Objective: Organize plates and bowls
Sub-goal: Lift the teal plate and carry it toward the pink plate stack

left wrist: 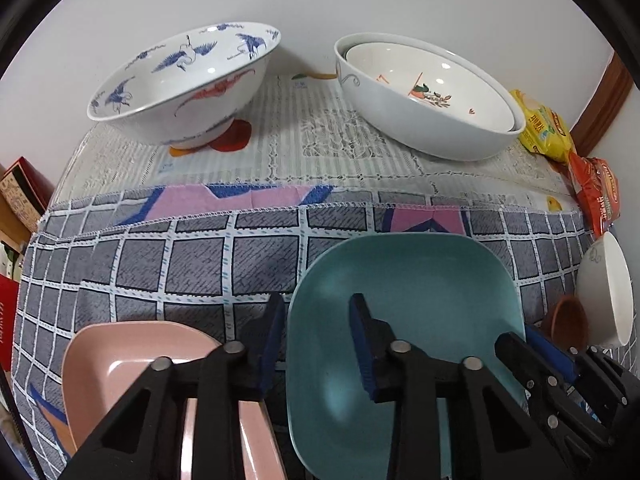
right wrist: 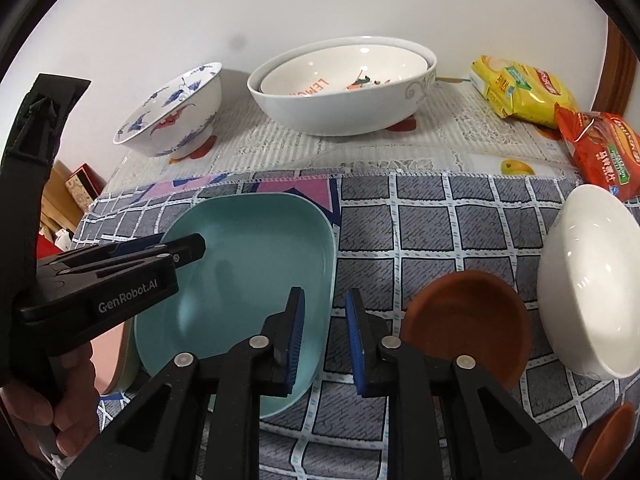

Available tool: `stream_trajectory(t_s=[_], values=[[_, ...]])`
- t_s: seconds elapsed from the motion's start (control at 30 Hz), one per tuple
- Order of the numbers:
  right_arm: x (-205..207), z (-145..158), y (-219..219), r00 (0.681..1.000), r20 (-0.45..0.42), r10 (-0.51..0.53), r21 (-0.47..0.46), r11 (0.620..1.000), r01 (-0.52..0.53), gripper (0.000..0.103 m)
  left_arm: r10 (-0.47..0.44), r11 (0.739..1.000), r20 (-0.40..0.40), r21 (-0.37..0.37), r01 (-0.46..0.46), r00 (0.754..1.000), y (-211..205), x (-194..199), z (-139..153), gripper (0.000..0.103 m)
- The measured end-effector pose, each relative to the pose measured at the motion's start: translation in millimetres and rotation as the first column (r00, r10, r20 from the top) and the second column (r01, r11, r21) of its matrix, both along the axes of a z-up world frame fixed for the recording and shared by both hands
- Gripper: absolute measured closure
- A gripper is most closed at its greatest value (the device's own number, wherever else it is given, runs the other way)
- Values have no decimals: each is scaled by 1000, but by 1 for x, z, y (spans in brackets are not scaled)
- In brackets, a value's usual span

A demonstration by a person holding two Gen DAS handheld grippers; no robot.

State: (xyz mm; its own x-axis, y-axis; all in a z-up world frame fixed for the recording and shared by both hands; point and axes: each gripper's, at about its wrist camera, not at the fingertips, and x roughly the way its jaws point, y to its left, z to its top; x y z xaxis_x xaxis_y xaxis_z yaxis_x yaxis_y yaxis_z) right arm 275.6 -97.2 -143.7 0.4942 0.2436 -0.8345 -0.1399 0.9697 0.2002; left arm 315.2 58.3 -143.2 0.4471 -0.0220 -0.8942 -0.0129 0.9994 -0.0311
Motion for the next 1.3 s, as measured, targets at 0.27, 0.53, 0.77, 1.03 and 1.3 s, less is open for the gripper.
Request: stream_trajectory(t_s=[0.27, 0.53, 0.77, 1.03, 1.3], values=[[7, -13, 3, 1000, -23, -10, -12, 1000, 10, 96, 4, 1000, -1, 13, -4, 1000, 1, 1, -3, 91], [-7, 10, -3, 999, 14, -33, 19, 999, 33, 97, 6, 1000, 58, -1, -6, 998, 2, -17, 30, 92], [-34, 41, -12, 997, 45, -59, 45, 997, 57, 98, 1, 1000, 82, -24, 1, 997, 0, -50, 57, 92], [-73, 69, -17, 994, 74, -85, 48, 996, 81, 99, 3, 999, 107, -37, 1, 994, -3, -87, 77, 92], [-112, 85, -16, 991, 91, -95, 88, 992, 87, 99, 10, 1000, 135, -23, -7, 991, 2, -123, 96, 92]])
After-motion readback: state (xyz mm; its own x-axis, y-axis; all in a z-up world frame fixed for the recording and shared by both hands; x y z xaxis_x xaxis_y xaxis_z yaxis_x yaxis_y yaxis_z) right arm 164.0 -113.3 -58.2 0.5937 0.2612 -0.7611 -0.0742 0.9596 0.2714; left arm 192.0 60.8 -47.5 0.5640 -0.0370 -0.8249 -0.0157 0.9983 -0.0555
